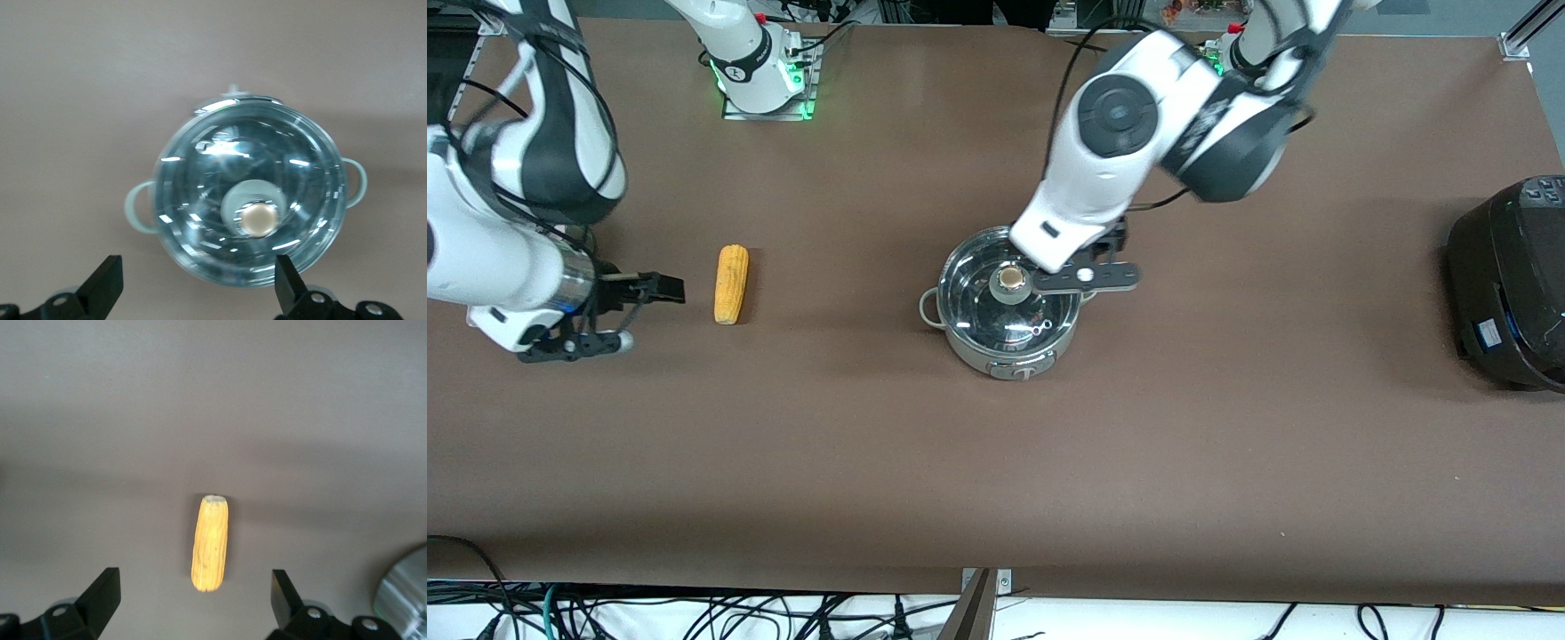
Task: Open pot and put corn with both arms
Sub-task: 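Reach the left gripper to the lid knob while the right gripper reaches the corn, then grasp the lid knob with the left gripper while the right gripper grasps the corn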
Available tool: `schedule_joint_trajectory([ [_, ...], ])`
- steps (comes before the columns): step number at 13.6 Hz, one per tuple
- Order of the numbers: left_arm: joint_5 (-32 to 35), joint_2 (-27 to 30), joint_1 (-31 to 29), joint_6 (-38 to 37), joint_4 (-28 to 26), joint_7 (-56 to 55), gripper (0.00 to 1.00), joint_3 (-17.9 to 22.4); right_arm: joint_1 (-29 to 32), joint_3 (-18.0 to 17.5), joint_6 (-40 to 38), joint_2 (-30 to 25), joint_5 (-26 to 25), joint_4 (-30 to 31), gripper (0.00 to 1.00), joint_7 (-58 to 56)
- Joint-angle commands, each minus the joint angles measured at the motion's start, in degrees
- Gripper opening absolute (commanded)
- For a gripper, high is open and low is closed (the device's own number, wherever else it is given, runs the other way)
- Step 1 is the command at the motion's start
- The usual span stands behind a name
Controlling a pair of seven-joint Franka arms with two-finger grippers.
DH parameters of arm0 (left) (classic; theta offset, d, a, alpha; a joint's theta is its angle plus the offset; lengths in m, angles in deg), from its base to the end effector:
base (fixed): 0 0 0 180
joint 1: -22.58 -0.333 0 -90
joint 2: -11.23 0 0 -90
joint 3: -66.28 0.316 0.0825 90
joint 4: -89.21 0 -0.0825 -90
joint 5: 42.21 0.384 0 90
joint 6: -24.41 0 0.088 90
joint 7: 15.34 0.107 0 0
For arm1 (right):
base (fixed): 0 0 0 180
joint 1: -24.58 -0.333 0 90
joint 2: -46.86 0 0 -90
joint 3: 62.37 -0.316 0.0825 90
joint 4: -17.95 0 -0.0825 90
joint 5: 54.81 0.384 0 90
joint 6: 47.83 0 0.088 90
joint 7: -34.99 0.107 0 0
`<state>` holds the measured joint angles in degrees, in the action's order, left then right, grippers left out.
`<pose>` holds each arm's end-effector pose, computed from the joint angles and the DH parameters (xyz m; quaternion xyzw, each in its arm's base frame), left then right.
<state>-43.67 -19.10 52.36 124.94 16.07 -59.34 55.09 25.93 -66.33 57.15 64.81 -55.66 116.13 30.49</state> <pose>0.5500 -0.4410 0.4491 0.9970 0.0410 -0.0571 0.0315 0.6221 0.0238 0.3916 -0.9933 -0.0637 0.0967 0.0054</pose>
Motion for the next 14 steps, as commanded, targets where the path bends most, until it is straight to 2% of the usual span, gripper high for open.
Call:
schedule_joint_trajectory([
  [1,0.4,-3.8,2.4,0.9,2.2,-0.4,1.00,0.5,0.1,-0.2,5.0,-1.2,1.0,6.4,1.00,0.7],
  [5,2.2,-7.5,5.5,4.3,1.9,0.3,1.00,0.6,0.1,-0.2,12.5,-1.3,2.3,14.6,1.00,0.7],
  [7,6.2,-8.0,6.0,4.6,1.8,0.5,1.00,0.6,0.1,-0.2,15.8,-1.3,2.3,17.8,1.00,0.7],
  [8,7.8,-8.6,6.1,4.7,1.8,0.5,0.95,0.5,0.1,-0.3,17.4,-1.3,2.3,19.4,1.00,0.7],
  [11,8.1,-9.2,6.4,4.8,1.8,2.1,0.67,0.5,0.2,-0.2,22.2,-1.2,2.3,24.1,1.00,0.6],
  [12,8.1,-9.7,6.4,4.8,1.8,2.4,0.61,0.5,0.2,-0.2,22.9,-1.0,2.3,24.9,1.00,0.6],
  [13,8.1,-9.8,6.5,4.9,1.8,2.4,0.59,0.5,0.2,-0.2,23.0,-0.6,2.3,25.2,1.00,0.7],
  [14,8.0,-9.9,6.4,5.3,1.8,2.4,0.48,0.5,0.3,-0.2,23.2,-0.1,2.3,25.2,1.00,0.6],
])
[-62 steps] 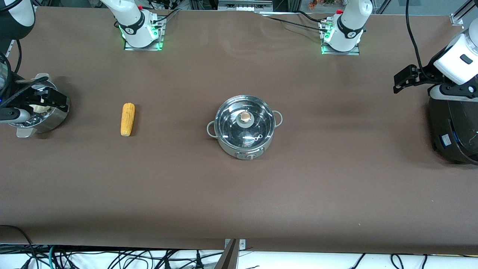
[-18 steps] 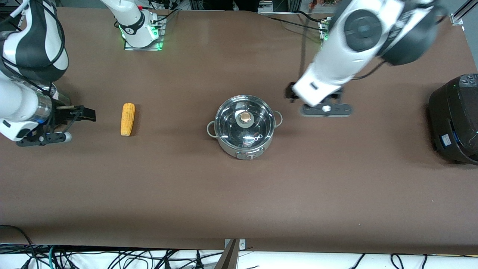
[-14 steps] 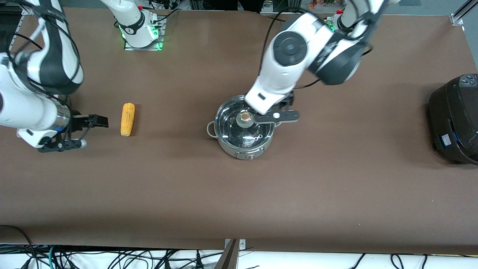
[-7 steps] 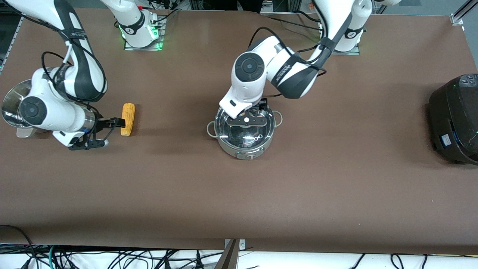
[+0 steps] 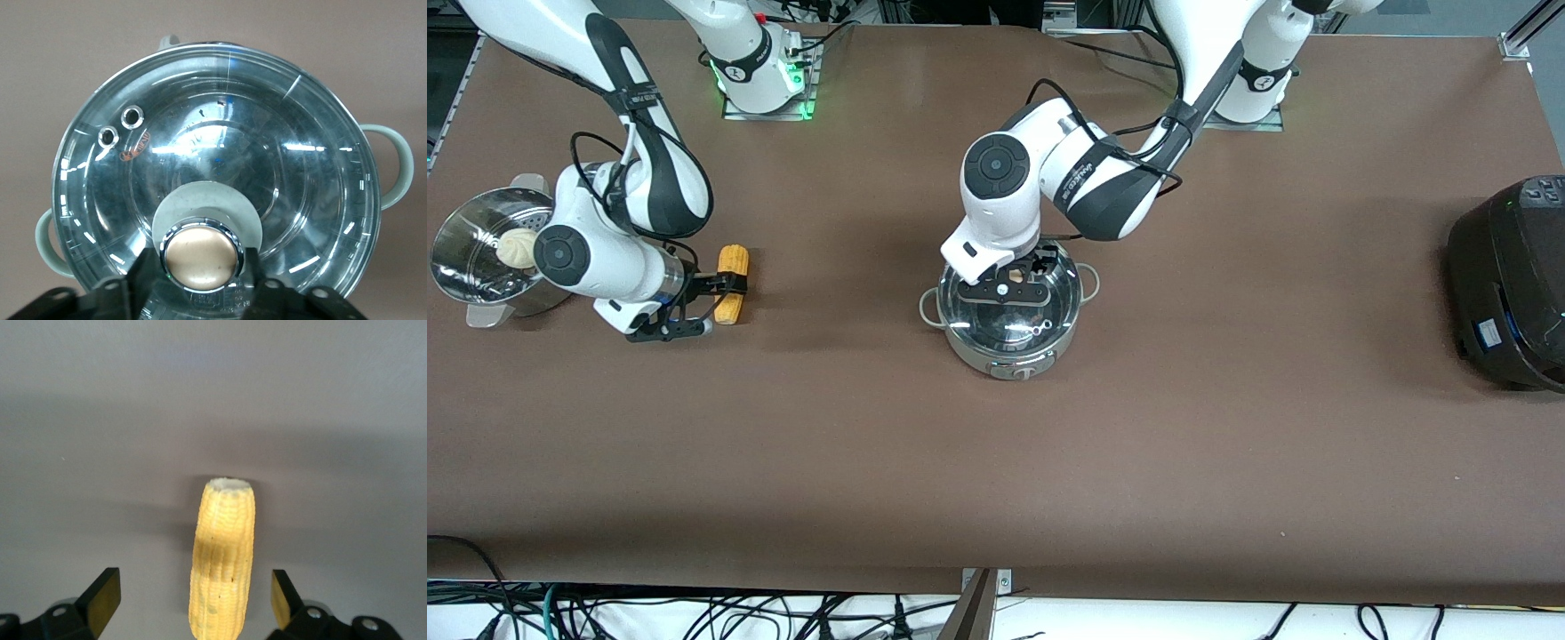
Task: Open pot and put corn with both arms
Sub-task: 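Grasp the lid knob with the left gripper while the right gripper grasps the corn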
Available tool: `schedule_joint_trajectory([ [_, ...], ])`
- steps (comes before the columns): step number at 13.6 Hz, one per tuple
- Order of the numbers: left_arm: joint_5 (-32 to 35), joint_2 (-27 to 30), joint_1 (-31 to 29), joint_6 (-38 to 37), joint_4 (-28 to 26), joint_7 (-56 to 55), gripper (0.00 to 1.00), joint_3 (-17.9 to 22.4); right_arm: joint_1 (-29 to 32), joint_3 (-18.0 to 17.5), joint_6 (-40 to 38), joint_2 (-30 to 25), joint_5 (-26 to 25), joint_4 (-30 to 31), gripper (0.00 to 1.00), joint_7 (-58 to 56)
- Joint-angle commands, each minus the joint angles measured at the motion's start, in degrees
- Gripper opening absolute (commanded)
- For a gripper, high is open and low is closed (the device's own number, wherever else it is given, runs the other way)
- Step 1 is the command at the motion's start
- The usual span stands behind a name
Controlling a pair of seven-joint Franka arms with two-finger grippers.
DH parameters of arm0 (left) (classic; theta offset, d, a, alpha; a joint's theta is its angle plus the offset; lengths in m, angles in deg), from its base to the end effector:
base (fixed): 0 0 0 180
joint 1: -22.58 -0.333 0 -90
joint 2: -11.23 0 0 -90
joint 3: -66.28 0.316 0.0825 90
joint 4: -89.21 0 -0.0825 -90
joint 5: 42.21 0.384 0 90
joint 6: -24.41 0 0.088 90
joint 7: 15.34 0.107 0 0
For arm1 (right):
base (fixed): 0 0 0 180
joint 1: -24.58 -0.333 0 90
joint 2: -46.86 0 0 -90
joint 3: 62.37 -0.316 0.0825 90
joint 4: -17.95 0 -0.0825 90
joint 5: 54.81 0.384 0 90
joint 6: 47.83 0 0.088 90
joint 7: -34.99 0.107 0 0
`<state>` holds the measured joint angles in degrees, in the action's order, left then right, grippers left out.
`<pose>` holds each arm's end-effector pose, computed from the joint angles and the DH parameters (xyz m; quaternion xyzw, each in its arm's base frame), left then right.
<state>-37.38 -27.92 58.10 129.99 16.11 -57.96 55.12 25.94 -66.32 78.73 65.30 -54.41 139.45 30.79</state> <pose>0.5255 -0.4997 0.3465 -0.9979 0.0306 0.0528 0.0207 0.5488 0.0251 0.2418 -0.9916 -0.0559 0.1159 0.0152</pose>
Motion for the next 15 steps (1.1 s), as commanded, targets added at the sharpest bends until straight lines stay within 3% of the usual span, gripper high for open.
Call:
schedule_joint_trajectory([
  [1,1.8,-1.1,0.7,1.5,1.7,1.1,0.34,0.4,0.3,-0.2,1.9,0.1,1.1,1.9,1.00,0.3],
  [2,1.8,-1.1,0.7,1.6,1.7,1.1,0.23,0.4,0.4,-0.1,2.1,0.5,1.1,2.0,1.00,0.3],
  [5,1.8,-0.4,0.7,1.5,1.9,0.4,0.14,0.4,0.5,0.2,3.0,2.1,1.1,2.5,1.00,0.2],
  [7,1.3,1.5,0.1,0.4,2.2,0.0,0.13,0.5,0.6,0.3,3.7,3.3,1.1,2.5,1.00,0.2],
  [10,1.2,7.7,-1.9,-8.9,2.4,0.1,0.13,1.1,0.7,0.3,4.3,5.2,1.1,2.5,0.98,0.2],
  [11,1.6,10.0,-3.7,-12.0,2.3,0.5,0.13,1.0,0.8,0.3,4.5,5.8,1.1,2.5,0.76,-0.1],
  [12,1.6,11.7,-5.4,-15.0,2.3,0.9,0.13,0.8,0.8,0.3,4.5,5.9,1.1,2.5,0.40,-0.3],
  [13,1.6,13.3,-6.9,-17.7,2.3,1.1,0.13,0.8,0.8,0.3,4.2,5.9,1.1,2.5,0.21,-0.3],
  [15,1.5,15.0,-10.8,-22.9,1.7,3.0,0.12,0.7,0.8,0.3,4.0,5.9,1.1,2.4,0.02,-0.3],
])
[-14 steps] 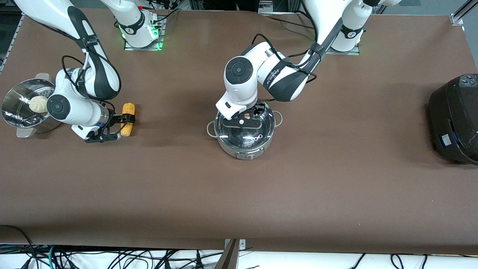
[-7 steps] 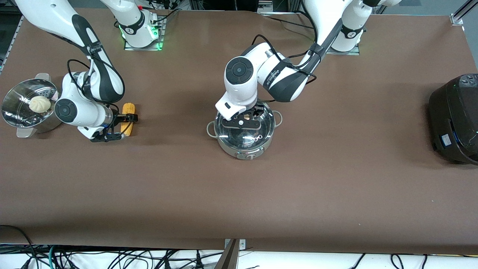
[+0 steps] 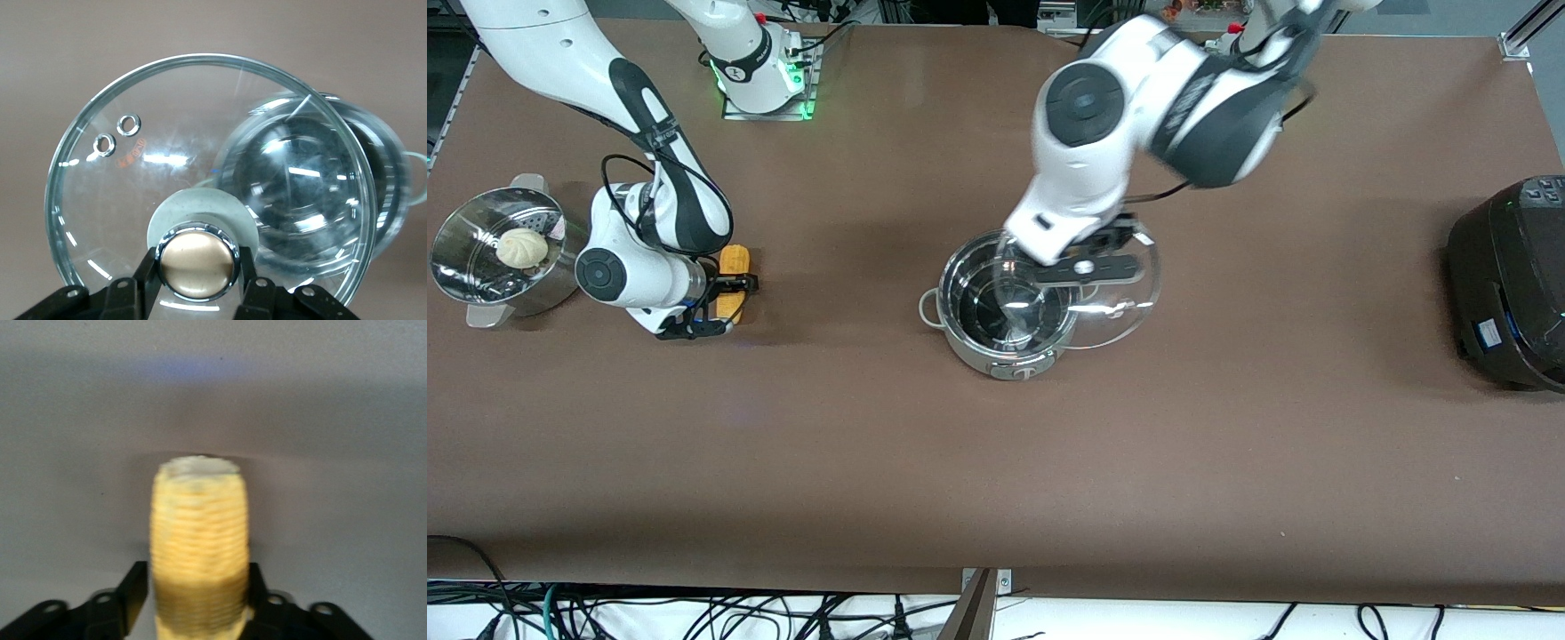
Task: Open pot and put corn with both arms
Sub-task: 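Lift the glass lid off the pot and carry it aside with the left gripper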
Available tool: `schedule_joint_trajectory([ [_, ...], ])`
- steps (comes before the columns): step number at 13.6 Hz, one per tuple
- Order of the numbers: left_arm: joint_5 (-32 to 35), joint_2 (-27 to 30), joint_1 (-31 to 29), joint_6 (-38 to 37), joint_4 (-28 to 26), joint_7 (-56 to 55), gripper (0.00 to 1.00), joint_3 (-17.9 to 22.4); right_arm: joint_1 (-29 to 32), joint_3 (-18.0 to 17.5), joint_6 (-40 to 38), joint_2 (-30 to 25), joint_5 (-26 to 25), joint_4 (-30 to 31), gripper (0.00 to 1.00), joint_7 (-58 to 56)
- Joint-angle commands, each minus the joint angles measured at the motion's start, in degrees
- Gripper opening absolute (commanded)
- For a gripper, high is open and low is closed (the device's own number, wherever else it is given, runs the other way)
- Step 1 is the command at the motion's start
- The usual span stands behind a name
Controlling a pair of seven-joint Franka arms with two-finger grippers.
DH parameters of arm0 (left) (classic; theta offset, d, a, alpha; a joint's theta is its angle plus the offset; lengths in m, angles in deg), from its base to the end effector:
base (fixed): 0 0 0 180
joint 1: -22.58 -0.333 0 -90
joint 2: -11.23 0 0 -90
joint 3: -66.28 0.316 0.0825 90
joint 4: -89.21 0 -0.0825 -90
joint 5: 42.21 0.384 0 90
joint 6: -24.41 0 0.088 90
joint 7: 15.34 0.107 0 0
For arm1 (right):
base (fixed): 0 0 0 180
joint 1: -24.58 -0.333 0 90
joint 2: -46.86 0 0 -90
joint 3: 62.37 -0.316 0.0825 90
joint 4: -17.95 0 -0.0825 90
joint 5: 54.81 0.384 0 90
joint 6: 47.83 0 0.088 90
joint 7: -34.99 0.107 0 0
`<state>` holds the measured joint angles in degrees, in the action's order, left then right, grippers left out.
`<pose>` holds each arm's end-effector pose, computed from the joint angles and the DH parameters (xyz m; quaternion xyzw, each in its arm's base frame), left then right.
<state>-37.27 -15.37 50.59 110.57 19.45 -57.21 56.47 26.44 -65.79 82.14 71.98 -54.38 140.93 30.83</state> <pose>0.5522 -0.3849 0.5003 -0.9955 -0.0400 0.0632 0.0583 0.5320 0.0157 0.1730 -0.9864 -0.0457 0.1568 0.0190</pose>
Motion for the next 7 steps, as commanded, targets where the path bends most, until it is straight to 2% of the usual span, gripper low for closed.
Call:
schedule_joint_trajectory([
  [1,1.4,2.4,-5.7,-4.1,-2.6,6.5,0.12,-0.7,0.3,-0.2,0.5,-0.9,1.1,0.9,0.01,-0.3],
  [4,1.3,2.6,-13.0,-3.9,-5.4,20.4,0.08,-0.8,0.3,-0.4,-1.9,-3.2,1.1,-0.1,0.01,-0.1],
  [7,1.7,4.0,-19.5,-0.3,-11.9,30.9,0.08,-0.8,0.1,-1.7,-10.9,-9.2,1.1,-4.6,0.01,0.4],
])
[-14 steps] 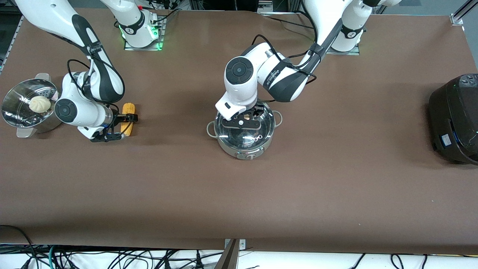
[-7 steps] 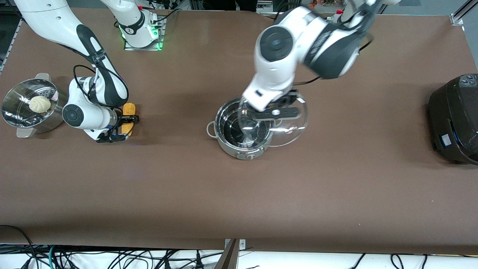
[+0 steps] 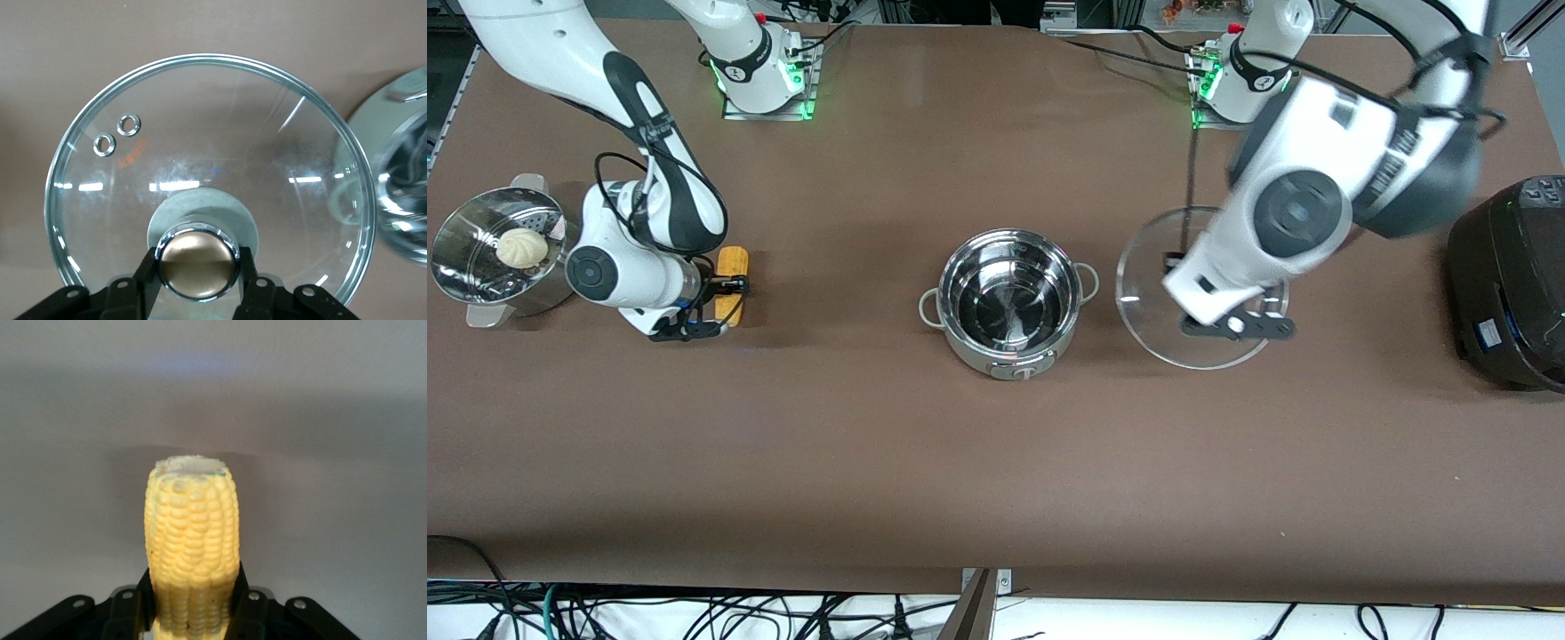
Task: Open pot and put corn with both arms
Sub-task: 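Lift the glass lid off the pot and carry it aside with the left gripper, then lower the lid onto the table while the right gripper carries corn over pot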
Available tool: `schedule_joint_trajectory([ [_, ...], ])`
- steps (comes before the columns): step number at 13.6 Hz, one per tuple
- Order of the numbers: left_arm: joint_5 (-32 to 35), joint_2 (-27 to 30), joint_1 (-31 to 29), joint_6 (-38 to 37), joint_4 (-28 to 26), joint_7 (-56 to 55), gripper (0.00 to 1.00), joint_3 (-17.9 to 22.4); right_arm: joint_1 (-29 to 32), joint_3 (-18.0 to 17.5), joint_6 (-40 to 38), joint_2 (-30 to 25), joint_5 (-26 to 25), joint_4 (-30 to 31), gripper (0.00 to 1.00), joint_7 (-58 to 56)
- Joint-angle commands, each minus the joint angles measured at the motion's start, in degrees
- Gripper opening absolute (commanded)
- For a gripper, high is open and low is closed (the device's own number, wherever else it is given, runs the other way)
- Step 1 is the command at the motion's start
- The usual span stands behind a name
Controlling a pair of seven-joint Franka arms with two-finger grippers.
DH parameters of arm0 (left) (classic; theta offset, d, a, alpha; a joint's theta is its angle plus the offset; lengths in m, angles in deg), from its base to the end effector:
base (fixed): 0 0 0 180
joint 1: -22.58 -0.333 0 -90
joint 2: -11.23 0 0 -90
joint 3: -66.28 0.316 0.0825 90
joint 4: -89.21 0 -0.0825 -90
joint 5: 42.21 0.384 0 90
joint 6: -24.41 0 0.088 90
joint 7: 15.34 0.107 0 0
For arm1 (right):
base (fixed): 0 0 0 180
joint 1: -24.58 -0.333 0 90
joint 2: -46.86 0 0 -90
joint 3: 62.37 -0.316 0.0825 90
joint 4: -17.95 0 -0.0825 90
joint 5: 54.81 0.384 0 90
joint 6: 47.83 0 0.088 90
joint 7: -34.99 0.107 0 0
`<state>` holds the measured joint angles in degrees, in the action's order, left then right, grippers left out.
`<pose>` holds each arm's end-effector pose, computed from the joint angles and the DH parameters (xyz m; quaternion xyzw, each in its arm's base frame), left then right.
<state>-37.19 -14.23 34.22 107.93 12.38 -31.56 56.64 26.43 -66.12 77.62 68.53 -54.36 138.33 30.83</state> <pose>0.6173 -0.2088 0.4551 -0.9861 0.0435 0.1494 0.0580 0.5481 0.0187 0.2169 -0.9882 -0.0490 0.1437 0.0180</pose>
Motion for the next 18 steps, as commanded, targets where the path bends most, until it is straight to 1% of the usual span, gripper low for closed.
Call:
schedule_joint_trajectory([
  [1,2.2,4.6,-4.4,5.7,-9.3,7.9,0.08,-1.1,0.1,-3.4,-10.0,-6.9,1.1,-5.1,0.01,0.6],
  [2,3.6,7.0,-6.0,10.4,-15.0,10.9,0.09,-1.1,0.1,-5.0,-13.6,-7.2,1.7,-8.4,0.01,2.6],
  [3,3.9,9.2,-7.2,16.2,-21.2,12.2,0.09,-1.2,0.0,-7.6,-17.4,-7.2,1.7,-12.1,0.01,6.8],
  [5,4.0,12.1,-9.0,28.3,-33.2,12.4,0.10,-1.1,-0.5,-14.0,-22.9,-6.6,1.7,-19.4,0.01,15.3],
  [7,4.1,12.0,-11.1,38.0,-40.6,12.8,0.11,-1.1,-2.6,-19.3,-23.5,-5.8,1.7,-23.4,0.01,24.8],
  [8,4.0,11.5,-11.6,41.7,-43.3,13.4,0.11,-1.1,-5.2,-20.1,-23.1,-4.8,1.6,-24.8,0.01,29.7],
  [10,4.0,9.7,-13.4,49.1,-47.3,14.2,0.14,-1.1,-14.0,-20.0,-21.5,-1.7,0.9,-28.5,0.01,39.9],
  [11,4.0,9.1,-13.4,50.0,-47.8,14.2,0.18,-1.1,-17.6,-19.9,-20.2,1.2,0.4,-31.7,0.01,44.8],
  [12,4.0,9.0,-13.4,50.0,-47.8,14.2,0.28,-1.1,-20.3,-19.9,-19.5,4.5,-1.1,-35.2,0.01,48.8],
  [15,4.0,9.4,-13.5,48.9,-47.7,14.3,0.95,-1.1,-27.5,-19.7,-19.5,13.8,-6.0,-45.3,0.01,56.9],
  [16,4.0,9.6,-13.5,47.8,-47.4,14.3,1.00,-1.2,-28.4,-19.7,-19.4,15.5,-6.9,-46.7,0.01,57.9],
  [18,3.9,10.9,-13.5,46.1,-47.0,14.2,1.00,-1.2,-28.7,-19.7,-17.9,17.3,-8.0,-46.8,0.01,58.0],
])
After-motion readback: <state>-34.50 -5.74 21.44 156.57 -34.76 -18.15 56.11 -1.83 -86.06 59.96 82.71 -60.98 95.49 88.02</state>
